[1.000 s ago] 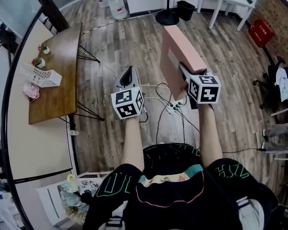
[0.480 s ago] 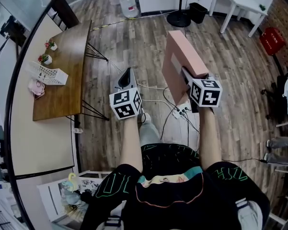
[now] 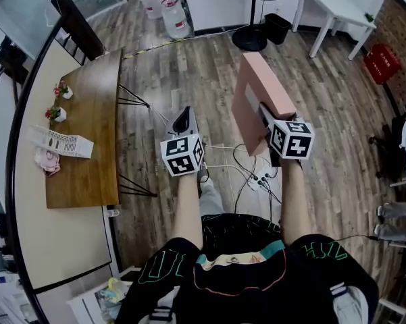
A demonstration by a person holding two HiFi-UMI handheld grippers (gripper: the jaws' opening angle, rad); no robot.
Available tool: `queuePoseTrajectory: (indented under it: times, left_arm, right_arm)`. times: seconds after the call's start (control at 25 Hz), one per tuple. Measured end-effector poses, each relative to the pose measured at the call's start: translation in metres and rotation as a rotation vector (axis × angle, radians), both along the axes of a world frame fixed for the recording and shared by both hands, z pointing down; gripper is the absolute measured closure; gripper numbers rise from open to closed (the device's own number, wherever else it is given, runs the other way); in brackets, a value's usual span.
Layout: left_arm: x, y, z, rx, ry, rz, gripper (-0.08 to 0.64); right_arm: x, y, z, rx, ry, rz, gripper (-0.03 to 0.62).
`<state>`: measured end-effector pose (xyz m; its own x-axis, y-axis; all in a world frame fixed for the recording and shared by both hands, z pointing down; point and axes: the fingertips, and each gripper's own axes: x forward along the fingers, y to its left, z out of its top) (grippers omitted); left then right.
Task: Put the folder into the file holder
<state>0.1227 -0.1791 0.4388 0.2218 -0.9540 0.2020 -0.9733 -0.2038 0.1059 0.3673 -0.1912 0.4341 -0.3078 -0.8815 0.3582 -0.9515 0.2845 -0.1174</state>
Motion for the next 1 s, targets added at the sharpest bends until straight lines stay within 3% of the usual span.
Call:
queuePoseTrajectory:
  times: [0.2, 0.48, 0.88, 1.0]
  left_arm:
    - [-0.039, -0.076, 0.004, -0.019, 0.026, -0.001, 0.563]
    - [-0.089, -0.166, 0.018, -0.048, 0.061, -0.001, 0.563]
    - [-0.087, -0.228, 0.049, -0.114, 0.089, 0.034, 0.563]
    - [-0.096, -0.245, 0.053, -0.129, 0.090, 0.007, 0.563]
  right_arm:
    - [-0.039, -0.073, 0.010, -0.046, 0.024, -0.003, 0.311]
    - [-0.101, -0.161, 0.004, -0.031, 0.019, -0.018, 0.311]
    - [-0.085, -0.219, 0.021, -0.083, 0.059, 0.063, 0.311]
    - [-0.080, -0.237, 0.029, -0.108, 0.061, 0.070, 0.311]
